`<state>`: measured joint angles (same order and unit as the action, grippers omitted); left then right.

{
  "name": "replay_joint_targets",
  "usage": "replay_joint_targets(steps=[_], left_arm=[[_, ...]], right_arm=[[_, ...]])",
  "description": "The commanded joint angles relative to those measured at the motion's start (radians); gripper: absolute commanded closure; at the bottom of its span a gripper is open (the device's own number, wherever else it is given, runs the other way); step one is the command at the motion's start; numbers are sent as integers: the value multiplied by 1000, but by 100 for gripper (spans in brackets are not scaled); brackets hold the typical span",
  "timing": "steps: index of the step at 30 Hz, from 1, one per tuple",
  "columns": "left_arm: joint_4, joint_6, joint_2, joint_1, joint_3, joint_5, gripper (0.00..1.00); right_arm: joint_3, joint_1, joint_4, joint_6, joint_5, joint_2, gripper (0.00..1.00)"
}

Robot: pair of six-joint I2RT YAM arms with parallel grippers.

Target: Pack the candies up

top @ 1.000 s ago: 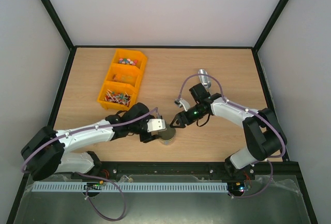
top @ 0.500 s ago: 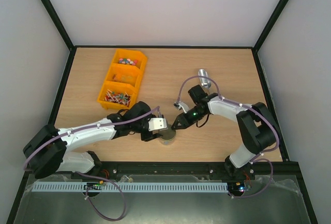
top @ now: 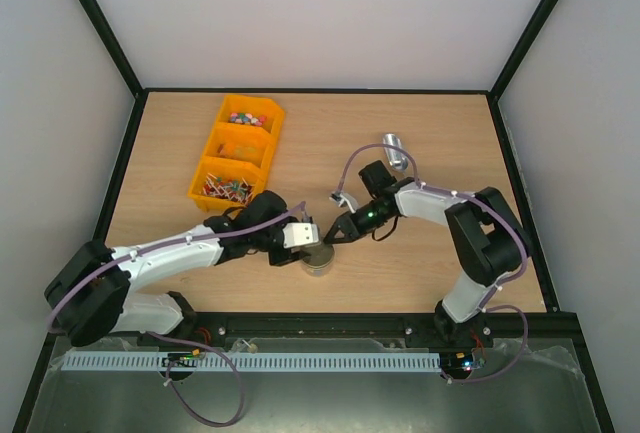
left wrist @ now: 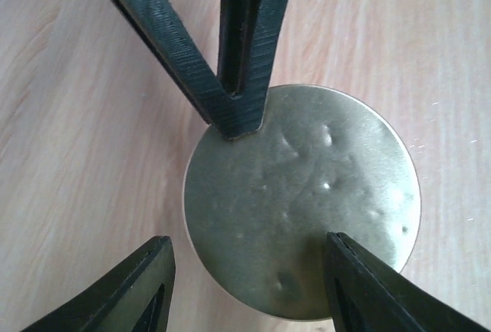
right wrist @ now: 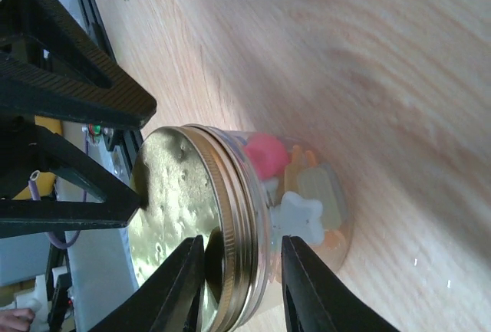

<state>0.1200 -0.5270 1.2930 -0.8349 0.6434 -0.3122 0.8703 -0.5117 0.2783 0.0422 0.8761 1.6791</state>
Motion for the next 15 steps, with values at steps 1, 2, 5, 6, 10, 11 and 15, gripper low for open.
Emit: replay_joint_targets(steps=[1,2,5,6,10,11,15], left_arm=[[79,-79,28,65,-2,49,45],[85,-90,27,81,0,48,45],[101,-114,25,119,8,44,46],[106,-115,25,133,12,42,46],[147,-113,8,164,54,-6,44],[158,-112,-4,164,63,-24,43],[212,-85,-33,164,125,-99,41]], right_arm=[[25,-7,-110,-41,-79,78,72],[25,-6,-145,-58,-78,84,72],[44,-6,-226,-112,-80,110,72],[55,-6,-243,-124,-82,117,72],[84,10,-287,-128,-103,88,60],[67,22,-309,-126,-107,47,56],[-41,68,-412,-99,-141,-135,40]])
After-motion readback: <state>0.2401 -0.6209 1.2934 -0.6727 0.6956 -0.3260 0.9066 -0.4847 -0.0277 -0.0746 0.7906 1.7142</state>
